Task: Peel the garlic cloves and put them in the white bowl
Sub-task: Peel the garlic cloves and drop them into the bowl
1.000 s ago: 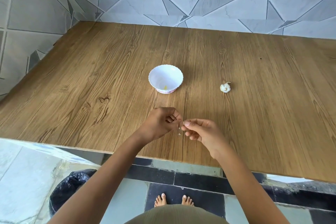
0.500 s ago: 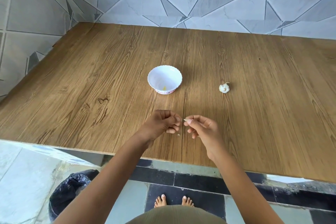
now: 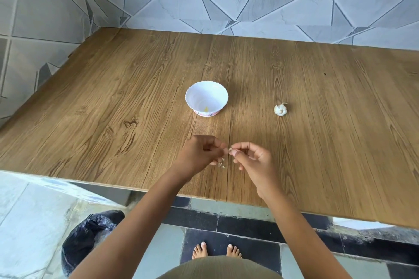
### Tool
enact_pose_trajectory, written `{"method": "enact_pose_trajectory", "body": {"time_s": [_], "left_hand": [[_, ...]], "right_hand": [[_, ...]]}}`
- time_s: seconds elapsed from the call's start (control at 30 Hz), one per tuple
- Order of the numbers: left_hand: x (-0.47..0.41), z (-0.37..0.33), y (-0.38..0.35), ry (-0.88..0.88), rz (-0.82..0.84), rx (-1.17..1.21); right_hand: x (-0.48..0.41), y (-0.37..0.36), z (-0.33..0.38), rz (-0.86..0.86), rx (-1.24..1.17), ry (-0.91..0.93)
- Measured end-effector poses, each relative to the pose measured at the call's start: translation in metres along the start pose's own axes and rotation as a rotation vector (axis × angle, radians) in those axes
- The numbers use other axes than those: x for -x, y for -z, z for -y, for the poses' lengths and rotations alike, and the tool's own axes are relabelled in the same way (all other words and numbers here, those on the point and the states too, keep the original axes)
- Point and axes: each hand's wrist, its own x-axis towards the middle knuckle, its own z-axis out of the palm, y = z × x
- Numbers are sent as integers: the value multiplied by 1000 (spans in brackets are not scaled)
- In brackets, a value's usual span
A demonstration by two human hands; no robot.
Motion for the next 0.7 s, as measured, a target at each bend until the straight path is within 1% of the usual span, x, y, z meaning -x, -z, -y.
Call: {"method": "enact_pose_trajectory", "body": {"time_s": [0.17,0.27,0.33,0.43,0.5,0.63,0.7], "left_hand": [[1,-2,-2,57,48,124],[1,-3,-2,87,67,196],[1,-3,-2,93,66,198],[0,-3,0,89,61,177],[0,-3,1,53,71,120],[-2,-1,5,-113,79,-184],[-4,2,5,-236,64,-323]], "right_hand": [[1,-2,-4,-11,52,93],[2,-2,-9,-36,153,225],[2,-2,-11,-42,228,304],[1,-1,-10,-5,213,304],[1,1,-9,30,195,281],[0,6,-9,95,252,268],[-1,6,-8,122,264,247]]}}
